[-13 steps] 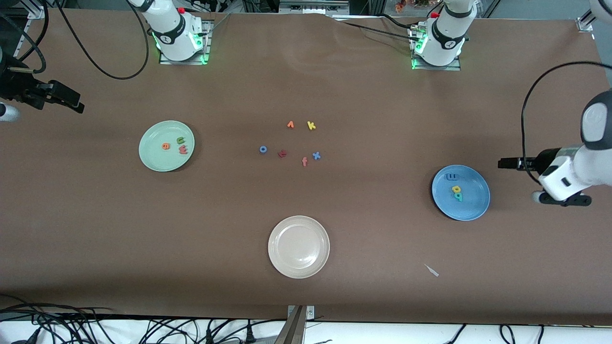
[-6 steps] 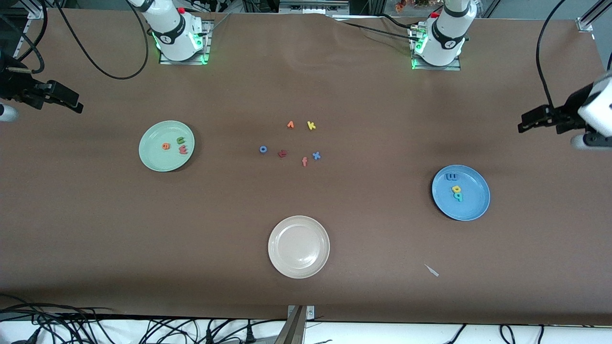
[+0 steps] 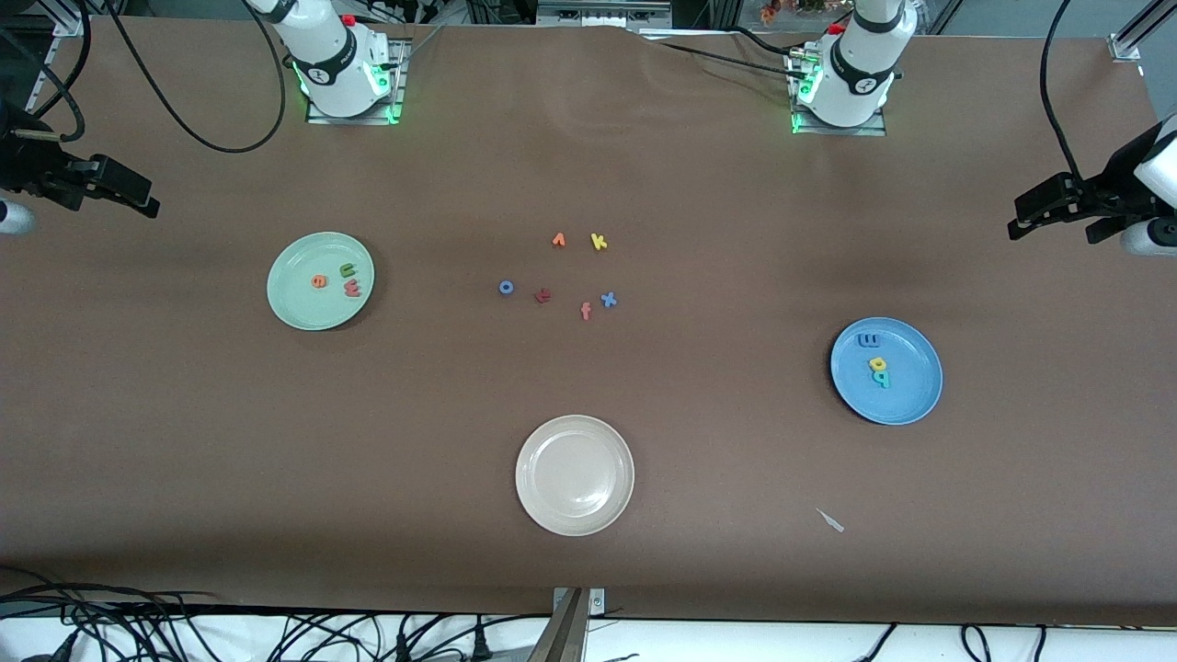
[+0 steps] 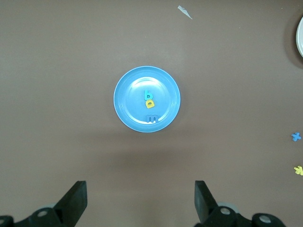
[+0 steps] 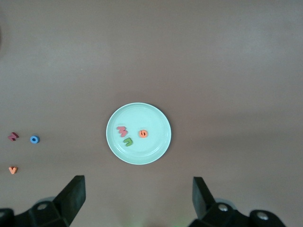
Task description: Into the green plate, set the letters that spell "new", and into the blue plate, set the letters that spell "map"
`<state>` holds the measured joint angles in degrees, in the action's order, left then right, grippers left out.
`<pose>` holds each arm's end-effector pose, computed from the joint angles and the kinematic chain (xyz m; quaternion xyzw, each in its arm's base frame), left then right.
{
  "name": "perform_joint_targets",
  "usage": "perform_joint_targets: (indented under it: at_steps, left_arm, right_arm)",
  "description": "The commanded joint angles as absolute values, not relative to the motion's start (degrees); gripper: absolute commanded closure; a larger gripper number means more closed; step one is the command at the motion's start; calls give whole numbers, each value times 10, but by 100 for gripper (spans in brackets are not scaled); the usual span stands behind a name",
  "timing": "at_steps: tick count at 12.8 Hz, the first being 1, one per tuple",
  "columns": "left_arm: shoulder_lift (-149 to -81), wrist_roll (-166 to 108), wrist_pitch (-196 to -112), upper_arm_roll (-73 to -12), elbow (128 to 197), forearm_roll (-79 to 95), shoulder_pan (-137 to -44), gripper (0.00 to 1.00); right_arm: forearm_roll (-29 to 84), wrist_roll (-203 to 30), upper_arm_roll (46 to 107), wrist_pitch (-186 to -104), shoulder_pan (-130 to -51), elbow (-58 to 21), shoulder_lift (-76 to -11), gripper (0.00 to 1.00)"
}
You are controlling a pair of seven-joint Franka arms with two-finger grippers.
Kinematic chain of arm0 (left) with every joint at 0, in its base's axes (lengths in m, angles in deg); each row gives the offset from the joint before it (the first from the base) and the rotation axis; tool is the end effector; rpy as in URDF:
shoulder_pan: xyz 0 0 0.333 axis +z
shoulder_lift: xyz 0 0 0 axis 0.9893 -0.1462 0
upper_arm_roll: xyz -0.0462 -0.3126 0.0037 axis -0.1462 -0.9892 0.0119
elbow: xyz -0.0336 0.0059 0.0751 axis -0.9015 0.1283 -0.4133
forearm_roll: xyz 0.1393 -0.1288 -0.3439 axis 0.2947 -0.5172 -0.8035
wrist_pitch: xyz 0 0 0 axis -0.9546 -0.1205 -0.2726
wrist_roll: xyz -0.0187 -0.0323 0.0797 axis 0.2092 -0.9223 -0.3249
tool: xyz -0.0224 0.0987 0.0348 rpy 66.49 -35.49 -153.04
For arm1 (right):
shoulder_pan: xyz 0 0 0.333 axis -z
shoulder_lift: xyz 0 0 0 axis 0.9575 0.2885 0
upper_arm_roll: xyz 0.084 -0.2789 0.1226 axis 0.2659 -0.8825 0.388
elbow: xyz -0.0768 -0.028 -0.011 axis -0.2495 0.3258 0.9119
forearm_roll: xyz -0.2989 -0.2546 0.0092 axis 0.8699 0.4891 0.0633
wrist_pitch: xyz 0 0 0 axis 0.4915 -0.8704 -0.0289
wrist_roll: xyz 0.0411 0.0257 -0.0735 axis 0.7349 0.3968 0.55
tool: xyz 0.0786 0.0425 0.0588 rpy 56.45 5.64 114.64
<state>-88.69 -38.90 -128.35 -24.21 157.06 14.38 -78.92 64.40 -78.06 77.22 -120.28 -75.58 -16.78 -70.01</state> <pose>0.5507 0.0235 0.5967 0.9996 -0.0047 -0.0189 0.0214 0.5368 -0.0208 0.5977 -0.9985 0.0461 0.0288 0.0014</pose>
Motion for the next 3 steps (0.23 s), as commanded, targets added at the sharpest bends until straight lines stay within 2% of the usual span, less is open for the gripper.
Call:
perform_joint_targets:
  at_steps: [1, 3]
  left_arm:
    - [-891, -393, -1285, -241, 1563, 136, -793, 0]
    - [-892, -393, -1286, -240, 1563, 136, -791, 0]
  right_arm:
    - [649, -786, 776, -1199, -751, -175, -713, 0]
    - [650, -786, 776, -1199, -751, -175, -713, 0]
